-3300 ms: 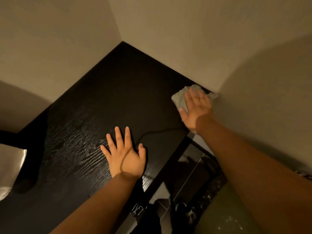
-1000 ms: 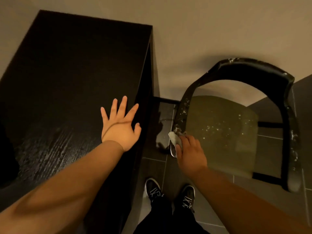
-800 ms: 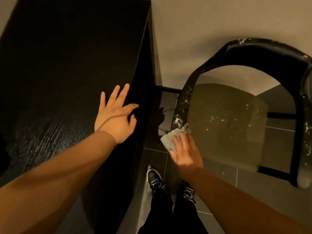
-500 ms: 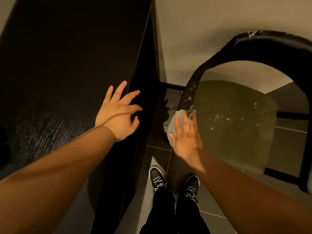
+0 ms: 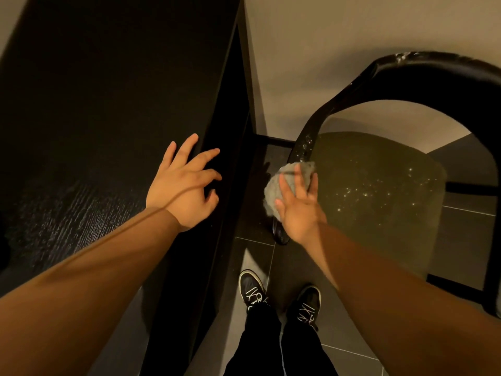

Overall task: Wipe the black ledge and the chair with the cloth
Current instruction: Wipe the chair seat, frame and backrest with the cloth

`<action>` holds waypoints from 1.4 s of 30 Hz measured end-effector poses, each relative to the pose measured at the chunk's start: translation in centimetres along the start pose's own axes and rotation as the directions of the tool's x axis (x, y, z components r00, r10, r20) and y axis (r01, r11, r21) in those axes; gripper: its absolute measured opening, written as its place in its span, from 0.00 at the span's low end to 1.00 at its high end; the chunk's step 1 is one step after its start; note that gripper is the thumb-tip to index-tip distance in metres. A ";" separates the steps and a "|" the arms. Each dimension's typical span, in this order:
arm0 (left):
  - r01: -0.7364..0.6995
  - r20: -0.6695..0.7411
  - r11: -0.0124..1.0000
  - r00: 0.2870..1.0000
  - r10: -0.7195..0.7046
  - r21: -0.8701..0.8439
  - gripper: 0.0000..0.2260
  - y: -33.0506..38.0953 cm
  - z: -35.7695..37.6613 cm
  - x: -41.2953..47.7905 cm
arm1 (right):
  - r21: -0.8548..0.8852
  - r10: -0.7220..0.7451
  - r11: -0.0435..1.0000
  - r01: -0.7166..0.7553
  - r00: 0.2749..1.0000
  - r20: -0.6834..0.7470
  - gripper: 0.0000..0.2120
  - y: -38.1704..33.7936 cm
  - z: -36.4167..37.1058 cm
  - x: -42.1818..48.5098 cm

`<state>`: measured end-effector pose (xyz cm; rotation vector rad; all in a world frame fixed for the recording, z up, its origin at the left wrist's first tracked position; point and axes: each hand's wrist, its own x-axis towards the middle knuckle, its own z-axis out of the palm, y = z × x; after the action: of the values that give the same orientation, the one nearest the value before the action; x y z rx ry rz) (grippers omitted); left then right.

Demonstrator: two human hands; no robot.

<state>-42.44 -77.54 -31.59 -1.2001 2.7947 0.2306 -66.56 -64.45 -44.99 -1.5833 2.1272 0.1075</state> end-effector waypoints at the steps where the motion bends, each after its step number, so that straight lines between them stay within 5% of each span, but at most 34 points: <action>1: -0.002 0.003 1.000 1.000 0.002 -0.004 0.13 0.0 0.0 0.0 | 0.029 0.040 0.999 -0.040 0.999 0.017 0.30 -0.2 -0.4 0.5; 5: -0.006 0.005 1.000 1.000 0.006 -0.001 0.16 0.2 -0.2 0.1 | 0.234 0.090 0.966 -0.110 0.991 0.096 0.32 -1.7 -0.2 -2.9; 10: -0.002 0.011 1.000 1.000 0.002 0.006 0.18 0.1 -0.3 0.1 | 0.271 0.032 0.960 -0.072 0.988 0.151 0.35 -2.9 1.4 -7.7; 20: 0.004 -0.008 0.998 1.000 -0.003 0.060 0.12 0.4 -0.1 0.0 | 0.430 0.392 0.824 -0.368 0.919 0.034 0.32 0.2 -3.7 -0.7; 24: 0.092 0.022 0.983 0.995 -0.096 0.162 0.13 2.3 0.0 0.2 | 0.261 0.292 0.921 -0.289 0.956 0.030 0.19 2.2 -3.6 -5.1; 30: -0.026 0.039 1.000 0.999 0.026 -0.004 0.19 9.2 3.3 1.2 | 0.441 0.356 0.807 -0.392 0.920 0.165 0.26 4.9 -1.4 -7.5; 34: -0.013 0.099 0.985 0.995 0.030 -0.172 0.22 13.1 8.5 2.3 | 0.423 0.328 0.843 -0.332 0.941 0.083 0.26 6.8 2.5 -6.8; 38: -0.137 0.014 0.965 0.990 0.144 -0.222 0.23 14.1 14.1 3.5 | 0.400 0.283 0.868 -0.295 0.955 0.089 0.27 8.5 7.7 -4.0; 42: -0.161 -0.095 0.947 0.986 0.140 -0.278 0.24 16.0 16.2 6.2 | 0.198 0.047 0.976 -0.085 0.981 0.190 0.29 8.4 12.5 -2.6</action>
<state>-57.92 -68.33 -46.76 -1.0619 2.9991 0.6333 -69.61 -55.16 -56.78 -1.3308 1.9782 0.0522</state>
